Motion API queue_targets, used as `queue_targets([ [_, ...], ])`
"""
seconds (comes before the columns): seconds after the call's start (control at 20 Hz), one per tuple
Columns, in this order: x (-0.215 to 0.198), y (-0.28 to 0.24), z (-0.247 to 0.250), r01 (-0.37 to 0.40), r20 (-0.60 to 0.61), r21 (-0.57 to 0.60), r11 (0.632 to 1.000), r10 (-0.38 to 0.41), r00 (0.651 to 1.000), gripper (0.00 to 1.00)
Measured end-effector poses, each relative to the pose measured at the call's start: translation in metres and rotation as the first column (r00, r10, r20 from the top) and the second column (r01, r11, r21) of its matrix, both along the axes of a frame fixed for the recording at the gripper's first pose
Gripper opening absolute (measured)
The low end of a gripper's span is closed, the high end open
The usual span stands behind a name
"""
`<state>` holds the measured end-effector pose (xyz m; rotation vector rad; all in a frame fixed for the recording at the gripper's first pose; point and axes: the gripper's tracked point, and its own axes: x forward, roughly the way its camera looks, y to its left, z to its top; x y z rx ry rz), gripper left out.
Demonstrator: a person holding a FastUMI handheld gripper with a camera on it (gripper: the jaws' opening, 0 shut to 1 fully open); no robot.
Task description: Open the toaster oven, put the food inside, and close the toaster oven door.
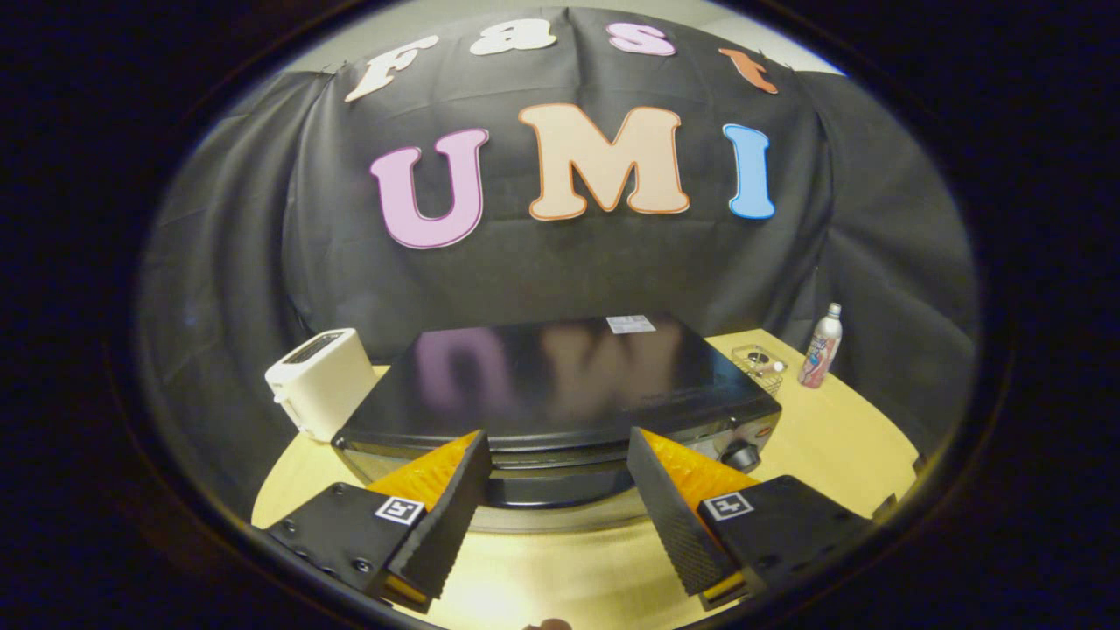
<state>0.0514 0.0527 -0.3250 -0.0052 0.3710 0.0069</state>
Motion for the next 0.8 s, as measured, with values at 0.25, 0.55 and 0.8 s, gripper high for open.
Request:
queue_targets([
  [0.25, -0.033, -0.006, -0.008, 0.012, -0.028, 0.02, 1.0, -0.012, 1.0, 0.99],
  [0.55, -0.092, -0.019, -0.044, 0.041, -0.122, 0.015, 0.999, -0.039, 0.992, 0.99],
  [0.8, -0.122, -0.026, -0.082, 0.046, -0.217, -0.04, 0.998, -0.053, 0.975, 0.98],
])
